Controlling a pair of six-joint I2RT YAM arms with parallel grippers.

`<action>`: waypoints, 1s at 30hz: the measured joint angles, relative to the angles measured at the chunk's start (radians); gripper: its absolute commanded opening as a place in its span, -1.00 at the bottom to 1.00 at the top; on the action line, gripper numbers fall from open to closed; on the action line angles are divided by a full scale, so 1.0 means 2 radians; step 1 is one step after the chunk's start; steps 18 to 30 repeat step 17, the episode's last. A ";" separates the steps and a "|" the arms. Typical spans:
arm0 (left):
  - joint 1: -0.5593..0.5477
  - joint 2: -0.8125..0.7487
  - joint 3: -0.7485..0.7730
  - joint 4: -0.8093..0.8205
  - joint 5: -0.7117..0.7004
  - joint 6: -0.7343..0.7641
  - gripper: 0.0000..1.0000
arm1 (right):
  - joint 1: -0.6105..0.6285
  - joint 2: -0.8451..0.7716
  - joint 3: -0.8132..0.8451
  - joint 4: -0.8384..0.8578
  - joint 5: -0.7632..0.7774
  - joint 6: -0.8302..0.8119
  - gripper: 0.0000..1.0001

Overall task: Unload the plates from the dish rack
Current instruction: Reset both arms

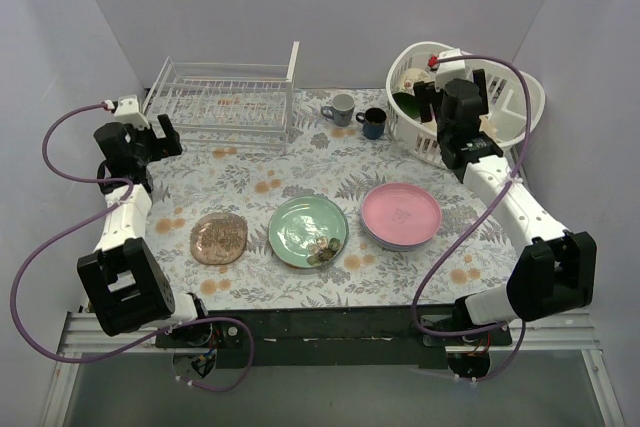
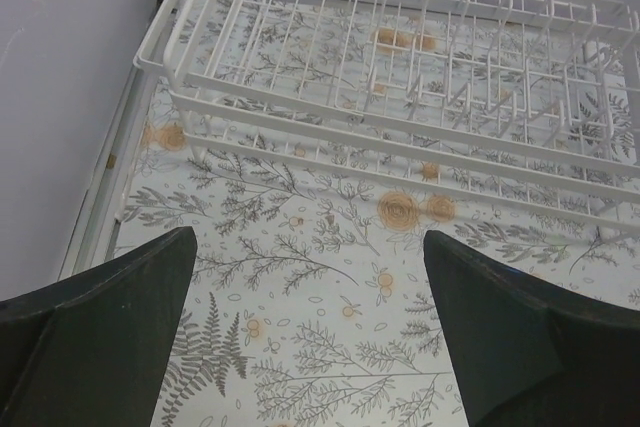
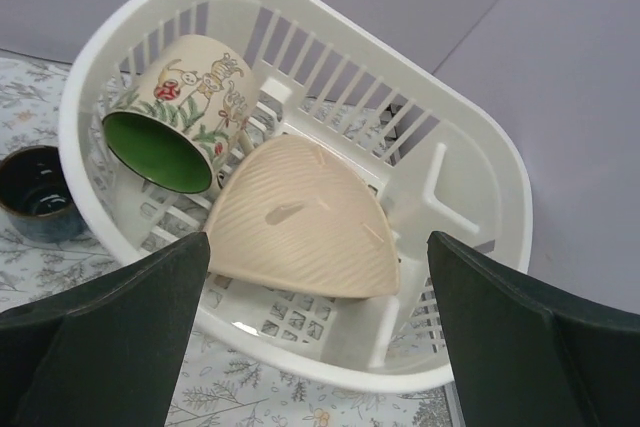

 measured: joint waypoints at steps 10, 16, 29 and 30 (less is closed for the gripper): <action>-0.008 0.007 0.000 0.030 -0.024 -0.005 0.96 | -0.009 -0.027 -0.071 0.055 0.023 -0.009 0.95; -0.009 0.007 -0.001 0.038 -0.035 -0.006 0.96 | -0.015 -0.027 -0.071 0.071 0.030 -0.012 0.94; -0.009 0.007 -0.001 0.039 -0.037 -0.007 0.96 | -0.015 -0.027 -0.071 0.072 0.030 -0.013 0.95; -0.009 0.007 -0.001 0.039 -0.037 -0.007 0.96 | -0.015 -0.027 -0.071 0.072 0.030 -0.013 0.95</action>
